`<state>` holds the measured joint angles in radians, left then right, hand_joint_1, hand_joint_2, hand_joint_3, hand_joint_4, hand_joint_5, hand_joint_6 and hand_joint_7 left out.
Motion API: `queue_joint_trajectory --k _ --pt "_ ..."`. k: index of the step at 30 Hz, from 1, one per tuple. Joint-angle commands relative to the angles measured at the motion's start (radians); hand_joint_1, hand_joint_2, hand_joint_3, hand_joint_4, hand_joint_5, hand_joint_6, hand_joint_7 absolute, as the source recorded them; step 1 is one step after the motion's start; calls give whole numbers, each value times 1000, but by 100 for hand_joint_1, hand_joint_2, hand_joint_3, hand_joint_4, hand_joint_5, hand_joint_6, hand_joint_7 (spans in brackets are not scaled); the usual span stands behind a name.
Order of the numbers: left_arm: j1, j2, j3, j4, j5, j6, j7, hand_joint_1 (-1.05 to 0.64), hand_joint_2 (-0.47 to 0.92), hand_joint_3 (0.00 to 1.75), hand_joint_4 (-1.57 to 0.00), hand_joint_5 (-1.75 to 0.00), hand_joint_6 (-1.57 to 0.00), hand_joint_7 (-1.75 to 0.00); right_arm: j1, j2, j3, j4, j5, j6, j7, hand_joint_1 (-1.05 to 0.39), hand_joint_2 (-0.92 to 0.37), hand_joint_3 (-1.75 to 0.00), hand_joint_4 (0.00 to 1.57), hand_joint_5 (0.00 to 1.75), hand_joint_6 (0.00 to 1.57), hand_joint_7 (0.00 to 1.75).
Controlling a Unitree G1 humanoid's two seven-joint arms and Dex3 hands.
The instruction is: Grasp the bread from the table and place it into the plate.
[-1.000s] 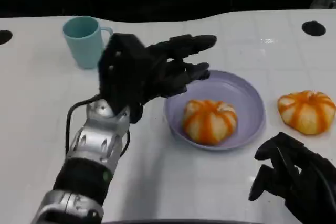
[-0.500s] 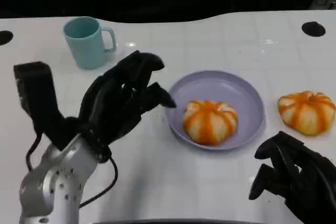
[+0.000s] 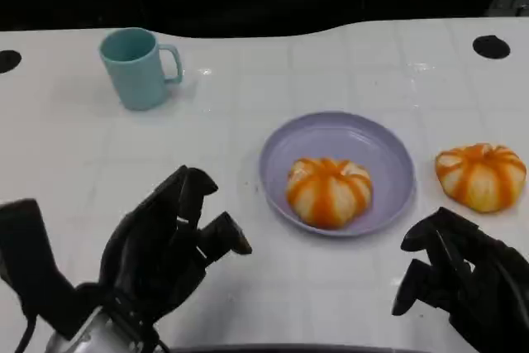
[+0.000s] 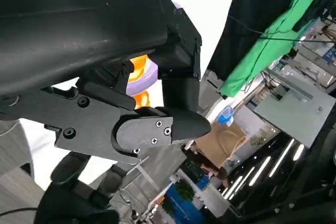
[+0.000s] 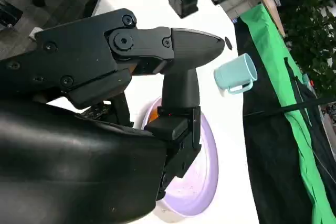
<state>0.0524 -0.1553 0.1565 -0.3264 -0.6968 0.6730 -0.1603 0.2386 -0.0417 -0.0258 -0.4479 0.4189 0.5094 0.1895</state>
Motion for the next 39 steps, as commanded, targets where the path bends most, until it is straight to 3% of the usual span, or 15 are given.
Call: queue_joint_trajectory --k 1,20,39 --pt "39 12 4 -28 -23 7 25 -54 92 53 -83 -175 -58 -175 -4 -15 -8 -10 4 4 -1 -44 -92 -42 61 175 46 162" --pt "105 73 -48 17 13 -39 -1 -55 92 44 -80 -175 -57 -175 -13 -17 -18 -9 12 5 0 -43 -92 -40 61 175 47 161" --pt "99 78 -70 48 31 -95 -30 -55 92 45 -81 -175 -59 -175 -7 -25 -17 10 4 -21 20 -45 -92 -38 62 175 48 161"
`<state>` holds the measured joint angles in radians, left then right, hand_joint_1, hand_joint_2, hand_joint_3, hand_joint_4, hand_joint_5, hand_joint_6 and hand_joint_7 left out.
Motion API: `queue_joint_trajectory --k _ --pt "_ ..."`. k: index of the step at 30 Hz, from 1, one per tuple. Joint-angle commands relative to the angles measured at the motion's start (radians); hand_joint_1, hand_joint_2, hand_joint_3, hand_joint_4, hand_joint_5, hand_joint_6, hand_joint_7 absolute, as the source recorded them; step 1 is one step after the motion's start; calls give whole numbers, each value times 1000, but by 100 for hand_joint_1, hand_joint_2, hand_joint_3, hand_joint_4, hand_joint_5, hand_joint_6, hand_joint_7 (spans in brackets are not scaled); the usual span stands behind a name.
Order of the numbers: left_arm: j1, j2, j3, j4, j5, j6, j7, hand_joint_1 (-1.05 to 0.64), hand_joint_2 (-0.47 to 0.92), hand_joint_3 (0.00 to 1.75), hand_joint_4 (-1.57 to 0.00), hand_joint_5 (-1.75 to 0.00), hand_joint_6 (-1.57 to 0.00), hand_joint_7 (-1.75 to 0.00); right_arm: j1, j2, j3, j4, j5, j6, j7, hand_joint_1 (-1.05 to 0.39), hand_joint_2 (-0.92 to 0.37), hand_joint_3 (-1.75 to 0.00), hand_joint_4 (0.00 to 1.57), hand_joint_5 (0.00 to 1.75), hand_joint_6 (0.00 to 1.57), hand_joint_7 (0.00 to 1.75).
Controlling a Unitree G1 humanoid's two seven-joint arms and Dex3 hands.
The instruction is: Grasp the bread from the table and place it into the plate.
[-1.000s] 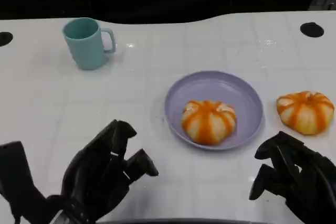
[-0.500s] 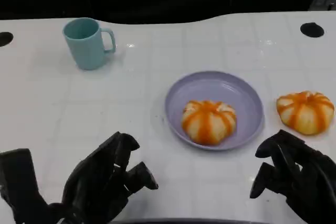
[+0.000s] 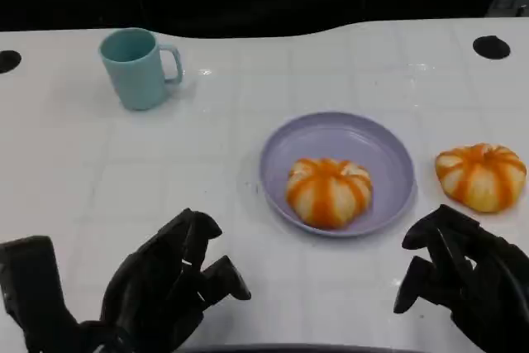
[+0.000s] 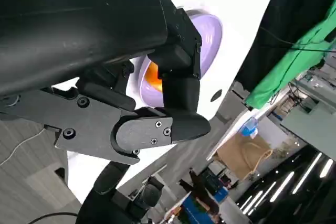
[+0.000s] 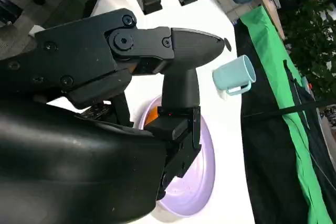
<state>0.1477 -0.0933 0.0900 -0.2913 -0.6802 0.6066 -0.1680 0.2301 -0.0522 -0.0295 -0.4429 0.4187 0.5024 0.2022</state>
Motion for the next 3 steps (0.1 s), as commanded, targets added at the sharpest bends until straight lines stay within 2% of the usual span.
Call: queue_joint_trajectory --k 1,3 --pt "4 17 -4 13 15 -31 -23 -55 92 46 -81 -175 -59 -175 2 -14 -14 5 4 -14 8 -45 -92 -38 62 175 48 161" --pt "0 16 -3 17 13 -31 -22 -55 92 45 -82 -175 -60 -175 2 -13 -15 13 3 -22 13 -45 -92 -38 63 175 48 161"
